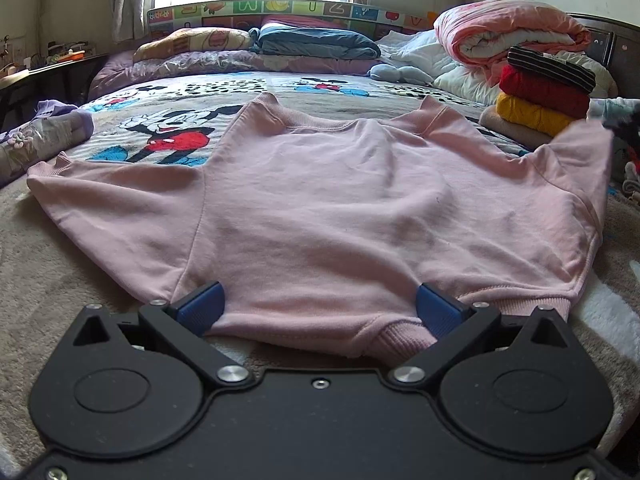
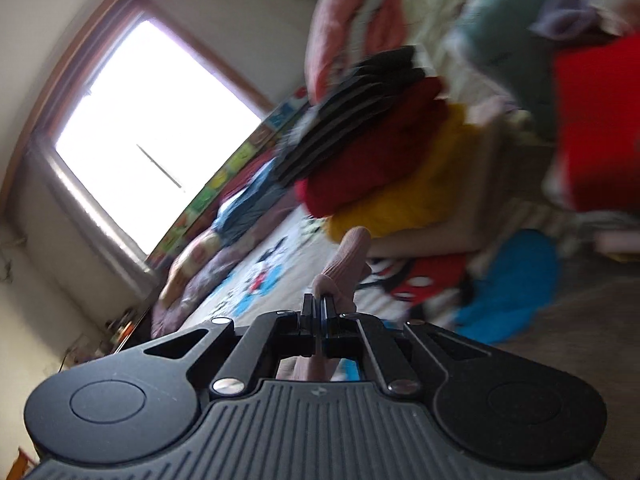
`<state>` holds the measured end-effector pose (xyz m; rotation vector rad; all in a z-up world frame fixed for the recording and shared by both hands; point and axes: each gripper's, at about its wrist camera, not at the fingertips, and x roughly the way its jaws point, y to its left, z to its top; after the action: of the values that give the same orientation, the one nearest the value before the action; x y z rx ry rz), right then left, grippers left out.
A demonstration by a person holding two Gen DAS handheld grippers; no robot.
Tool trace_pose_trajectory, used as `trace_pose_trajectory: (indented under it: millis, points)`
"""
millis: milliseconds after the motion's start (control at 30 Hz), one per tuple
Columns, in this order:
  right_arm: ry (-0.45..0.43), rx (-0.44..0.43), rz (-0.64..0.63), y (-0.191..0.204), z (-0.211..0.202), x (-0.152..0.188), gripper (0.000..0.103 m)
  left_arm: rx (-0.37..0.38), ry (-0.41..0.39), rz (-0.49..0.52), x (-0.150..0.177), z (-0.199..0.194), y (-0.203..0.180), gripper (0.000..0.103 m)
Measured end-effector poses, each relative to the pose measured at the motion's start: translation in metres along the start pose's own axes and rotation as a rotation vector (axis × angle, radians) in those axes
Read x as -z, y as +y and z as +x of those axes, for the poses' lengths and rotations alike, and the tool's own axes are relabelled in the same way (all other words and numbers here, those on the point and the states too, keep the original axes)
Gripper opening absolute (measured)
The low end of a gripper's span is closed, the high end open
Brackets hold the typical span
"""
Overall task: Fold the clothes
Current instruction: 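Pull the cuff with the right gripper to straighten the sleeve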
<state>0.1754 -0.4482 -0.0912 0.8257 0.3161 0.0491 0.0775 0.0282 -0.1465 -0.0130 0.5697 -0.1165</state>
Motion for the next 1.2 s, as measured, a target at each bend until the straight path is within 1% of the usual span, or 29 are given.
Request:
trace_pose_trajectory:
  millis: [200, 367, 667, 733, 767, 833, 900, 933, 967, 1000, 1067, 1100, 1167, 1200]
  points:
    - [0.03, 0.085, 0.014, -0.034, -0.004, 0.011, 0.004, -0.004, -0.006, 0.003, 0.001, -0.001, -0.001, 0.102]
    - [0.053, 0.129, 0.028, -0.05, -0.002, 0.017, 0.004, -0.005, -0.008, 0.004, 0.002, -0.001, -0.001, 0.102]
    - [0.084, 0.216, 0.027, -0.069, 0.002, 0.03, 0.004, 0.002, 0.0, 0.001, 0.0, -0.001, -0.001, 0.102]
    - [0.084, 0.216, 0.026, -0.069, 0.003, 0.03, 0.004, 0.007, 0.001, -0.006, -0.003, -0.006, 0.001, 0.102]
    - [0.083, 0.211, 0.035, -0.069, 0.002, 0.03, 0.004, 0.008, -0.008, -0.008, -0.004, -0.011, 0.002, 0.102]
    - [0.078, 0.198, 0.052, -0.072, 0.0, 0.031, 0.006, 0.007, -0.063, -0.007, -0.008, -0.028, 0.0, 0.101]
    - [0.065, 0.173, 0.065, -0.075, -0.004, 0.031, 0.011, -0.001, -0.136, 0.037, -0.013, -0.044, -0.011, 0.096]
    - [0.056, 0.162, 0.074, -0.077, -0.006, 0.031, 0.011, 0.007, -0.16, 0.078, -0.017, -0.05, -0.022, 0.082]
    - [0.047, 0.146, 0.087, -0.08, -0.008, 0.032, 0.012, 0.03, -0.165, 0.123, -0.02, -0.052, -0.035, 0.072]
    - [0.037, 0.126, 0.103, -0.084, -0.01, 0.034, 0.013, 0.058, -0.16, 0.168, -0.024, -0.051, -0.05, 0.071]
    - [0.015, 0.107, 0.126, -0.089, -0.014, 0.034, 0.015, 0.133, -0.138, 0.221, -0.028, -0.047, -0.079, 0.058]
    - [0.005, 0.097, 0.137, -0.091, -0.016, 0.035, 0.017, 0.165, -0.125, 0.241, -0.029, -0.042, -0.095, 0.054]
    - [-0.003, 0.076, 0.127, -0.089, -0.016, 0.035, 0.028, 0.203, -0.107, 0.291, -0.032, -0.03, -0.126, 0.044]
    - [-0.002, 0.07, 0.119, -0.088, -0.016, 0.035, 0.03, 0.208, -0.106, 0.308, -0.034, -0.024, -0.141, 0.043]
